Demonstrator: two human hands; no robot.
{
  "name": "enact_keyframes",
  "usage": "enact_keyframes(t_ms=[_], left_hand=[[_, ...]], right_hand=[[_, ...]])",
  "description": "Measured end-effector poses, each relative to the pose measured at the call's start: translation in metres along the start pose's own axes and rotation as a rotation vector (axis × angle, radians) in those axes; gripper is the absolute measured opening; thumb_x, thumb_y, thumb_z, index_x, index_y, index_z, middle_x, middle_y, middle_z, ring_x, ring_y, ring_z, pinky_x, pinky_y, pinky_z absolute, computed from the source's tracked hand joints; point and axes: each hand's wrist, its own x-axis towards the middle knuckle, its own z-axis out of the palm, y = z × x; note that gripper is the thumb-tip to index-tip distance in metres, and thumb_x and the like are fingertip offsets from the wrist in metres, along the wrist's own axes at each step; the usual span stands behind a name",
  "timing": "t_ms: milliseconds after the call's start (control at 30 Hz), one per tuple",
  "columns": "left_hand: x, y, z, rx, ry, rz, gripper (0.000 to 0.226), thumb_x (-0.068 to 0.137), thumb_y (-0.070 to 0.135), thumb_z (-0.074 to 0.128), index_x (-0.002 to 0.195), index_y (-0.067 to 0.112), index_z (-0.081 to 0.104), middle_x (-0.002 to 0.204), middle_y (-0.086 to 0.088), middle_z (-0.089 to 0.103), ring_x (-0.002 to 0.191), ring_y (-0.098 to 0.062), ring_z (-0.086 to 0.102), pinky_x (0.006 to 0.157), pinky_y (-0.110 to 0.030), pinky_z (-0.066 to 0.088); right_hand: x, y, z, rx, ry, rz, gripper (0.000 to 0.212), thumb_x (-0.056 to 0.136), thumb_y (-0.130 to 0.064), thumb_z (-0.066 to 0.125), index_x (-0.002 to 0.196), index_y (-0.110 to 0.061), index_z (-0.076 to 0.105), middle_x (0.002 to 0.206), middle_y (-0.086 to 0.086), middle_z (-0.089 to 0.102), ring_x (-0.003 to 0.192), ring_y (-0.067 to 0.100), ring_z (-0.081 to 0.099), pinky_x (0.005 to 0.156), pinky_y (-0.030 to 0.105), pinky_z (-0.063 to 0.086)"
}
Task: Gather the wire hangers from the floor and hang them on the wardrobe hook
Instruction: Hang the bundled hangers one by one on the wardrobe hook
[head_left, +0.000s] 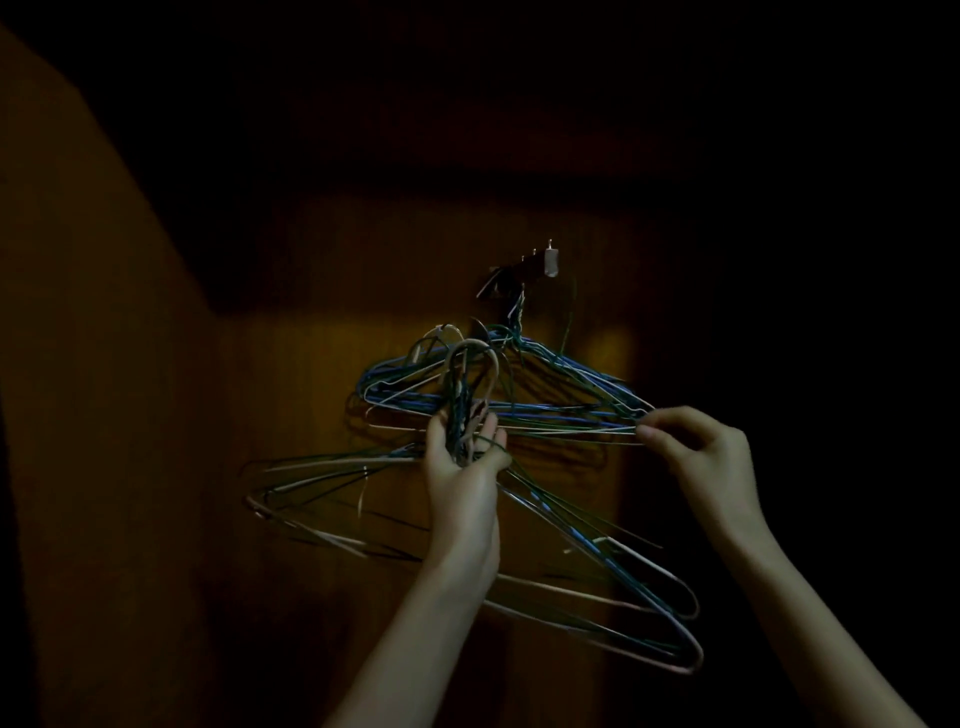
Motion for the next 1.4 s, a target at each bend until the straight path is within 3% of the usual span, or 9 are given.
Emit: enact_keyframes(t_ms=[167,300,533,833,967,1100,1167,1300,1400], left_hand=[[0.012,0.011,0.002,0.005,0.003,0.057,0.074,0.082,-0.027,0.04,0.146,0.01,0.027,0.134,-0.013,0.051,0.111,-0.016,0.056,0.077,-0.02,0.051],[0.016,0.015,0.001,-0.001,0.021,0.075,0.068,0.083,-0.027,0.04,0.14,0.008,0.035,0.129,-0.012,0.054,0.117,-0.022,0.055,0.084,-0.023,0.05],[0.026,0.014,-0.004,-0.034,0.034,0.101,0.072,0.083,-0.027,0.039,0.144,0.011,0.029,0.129,-0.013,0.054,0.116,-0.023,0.055,0.088,-0.026,0.045],[0.041,0.013,-0.005,-0.008,0.048,0.138,0.07,0.083,-0.026,0.04,0.142,0.011,0.034,0.13,-0.01,0.054,0.114,-0.019,0.056,0.074,-0.019,0.051],[0.044,0.012,-0.005,0.012,0.051,0.145,0.067,0.082,-0.026,0.042,0.138,0.012,0.039,0.129,-0.01,0.055,0.111,-0.018,0.057,0.084,-0.021,0.047],[0.041,0.011,-0.003,0.018,0.063,0.145,0.068,0.083,-0.026,0.041,0.138,0.014,0.037,0.13,-0.01,0.054,0.117,-0.021,0.055,0.091,-0.024,0.042],[0.039,0.01,-0.003,0.024,0.062,0.141,0.068,0.083,-0.026,0.04,0.139,0.014,0.037,0.131,-0.011,0.054,0.118,-0.021,0.055,0.092,-0.024,0.042],[0.034,0.008,-0.001,0.032,0.065,0.135,0.066,0.083,-0.027,0.04,0.136,0.013,0.038,0.129,-0.011,0.054,0.118,-0.021,0.054,0.095,-0.026,0.041],[0.031,0.002,-0.001,0.038,0.065,0.126,0.063,0.083,-0.028,0.039,0.132,0.012,0.041,0.129,-0.011,0.053,0.116,-0.02,0.054,0.096,-0.026,0.041]], right_hand=[[0.037,-0.006,0.008,0.013,0.087,-0.049,0.007,0.084,-0.009,0.065,0.089,-0.012,0.068,0.08,-0.006,0.062,0.076,0.0,0.056,0.068,0.016,0.043],[0.065,0.005,0.028,-0.005,0.076,-0.005,0.008,0.084,-0.009,0.065,0.09,-0.008,0.069,0.083,-0.001,0.062,0.08,0.011,0.058,0.071,0.019,0.047],[0.111,0.039,0.064,-0.061,0.031,0.097,0.006,0.085,-0.013,0.065,0.082,-0.018,0.065,0.085,-0.001,0.062,0.091,0.02,0.06,0.084,0.043,0.051],[0.143,0.057,0.091,-0.137,-0.037,0.188,0.006,0.086,-0.015,0.065,0.081,-0.02,0.065,0.09,-0.002,0.064,0.084,0.014,0.059,0.073,0.032,0.048],[0.14,0.062,0.096,-0.168,-0.054,0.209,0.004,0.086,-0.019,0.065,0.089,-0.019,0.068,0.097,-0.002,0.066,0.089,0.014,0.061,0.078,0.036,0.053],[0.135,0.064,0.096,-0.237,-0.027,0.186,0.012,0.087,-0.023,0.065,0.097,-0.019,0.07,0.099,-0.003,0.066,0.087,0.01,0.056,0.069,0.027,0.043],[0.132,0.065,0.093,-0.228,-0.032,0.16,0.017,0.085,-0.022,0.067,0.1,-0.017,0.071,0.104,0.0,0.068,0.092,0.012,0.058,0.072,0.028,0.046],[0.122,0.059,0.085,-0.264,-0.053,0.095,0.035,0.082,-0.021,0.07,0.116,-0.013,0.065,0.122,0.01,0.059,0.114,0.025,0.054,0.093,0.037,0.046],[0.099,0.043,0.079,-0.187,-0.129,0.068,0.03,0.084,-0.018,0.067,0.114,-0.012,0.065,0.121,0.008,0.057,0.114,0.021,0.052,0.091,0.029,0.044]])
